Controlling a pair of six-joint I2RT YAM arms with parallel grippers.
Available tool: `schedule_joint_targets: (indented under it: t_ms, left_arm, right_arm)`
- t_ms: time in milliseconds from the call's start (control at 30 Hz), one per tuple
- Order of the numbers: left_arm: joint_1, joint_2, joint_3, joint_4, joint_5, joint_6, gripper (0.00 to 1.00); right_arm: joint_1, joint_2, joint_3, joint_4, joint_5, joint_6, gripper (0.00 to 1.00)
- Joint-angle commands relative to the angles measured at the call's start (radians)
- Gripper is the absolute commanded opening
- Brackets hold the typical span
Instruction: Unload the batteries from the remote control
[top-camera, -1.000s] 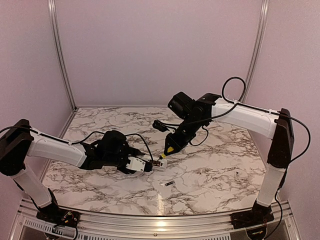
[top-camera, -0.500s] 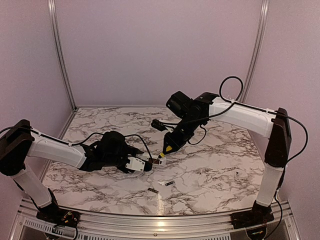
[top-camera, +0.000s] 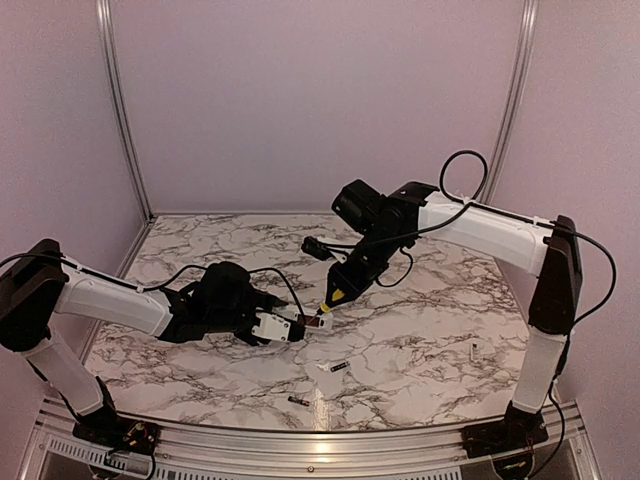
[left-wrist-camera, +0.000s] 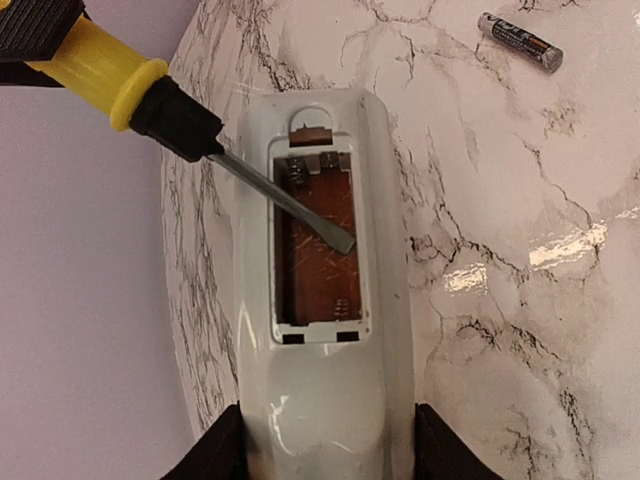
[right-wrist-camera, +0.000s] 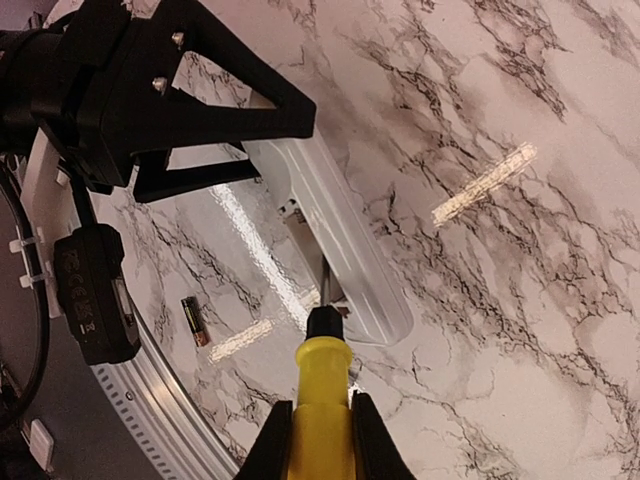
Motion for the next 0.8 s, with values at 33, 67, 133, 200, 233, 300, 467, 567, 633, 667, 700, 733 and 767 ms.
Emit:
schedule_joint_targets:
  t_ms: [33, 67, 133, 200, 233, 300, 467, 567, 633, 667, 700, 733, 767]
  left_arm:
    - [-0.001, -0.004, 0.045, 0.124, -0.039, -0.065, 0.0]
    - [0.0, -0.004, 0.046, 0.117, -0.041, -0.077, 0.0]
    - [-0.001, -0.004, 0.056, 0.092, -0.033, -0.112, 0.0]
    - [0.0, -0.008, 0.058, 0.083, -0.026, -0.141, 0.0]
    - [-0.001, -0.01, 0.057, 0.082, -0.026, -0.158, 0.0]
    - [0.0, -0.012, 0.06, 0.079, -0.029, -0.2, 0.0]
    - [0.003, -0.009, 0.077, 0.057, -0.068, -0.275, 0.0]
    - [0.008, -0.009, 0.097, 0.023, -0.086, -0.33, 0.0]
    - [0.01, -0.005, 0.108, 0.004, -0.108, -0.367, 0.0]
    - [0.011, -0.003, 0.111, -0.003, -0.122, -0.39, 0.0]
    - [0.011, -0.002, 0.115, -0.011, -0.141, -0.411, 0.0]
    - [0.01, -0.003, 0.116, -0.013, -0.156, -0.432, 0.0]
    - [0.011, -0.009, 0.116, -0.015, -0.165, -0.454, 0.0]
  right_arm:
    - [0.013, 0.001, 0.05, -0.041, -0.024, -0.002, 0.0]
    - [0.013, -0.005, 0.055, -0.041, -0.019, 0.003, 0.0]
    - [0.013, -0.021, 0.063, -0.038, -0.007, 0.008, 0.0]
    - [0.012, -0.036, 0.074, -0.035, 0.002, 0.008, 0.0]
    - [0.013, -0.043, 0.079, -0.034, 0.008, 0.026, 0.0]
    - [0.011, -0.056, 0.089, -0.036, 0.015, 0.039, 0.0]
    - [0.01, -0.091, 0.104, -0.035, 0.024, 0.052, 0.0]
    - [0.007, -0.11, 0.105, -0.043, 0.035, 0.057, 0.0]
    - [0.0, -0.131, 0.094, -0.031, 0.042, 0.062, 0.0]
    - [-0.004, -0.142, 0.085, -0.02, 0.042, 0.068, 0.0]
    - [-0.01, -0.159, 0.076, -0.005, 0.041, 0.074, 0.0]
    - [-0.017, -0.169, 0.068, 0.011, 0.038, 0.08, 0.0]
    - [-0.023, -0.178, 0.061, 0.022, 0.039, 0.087, 0.0]
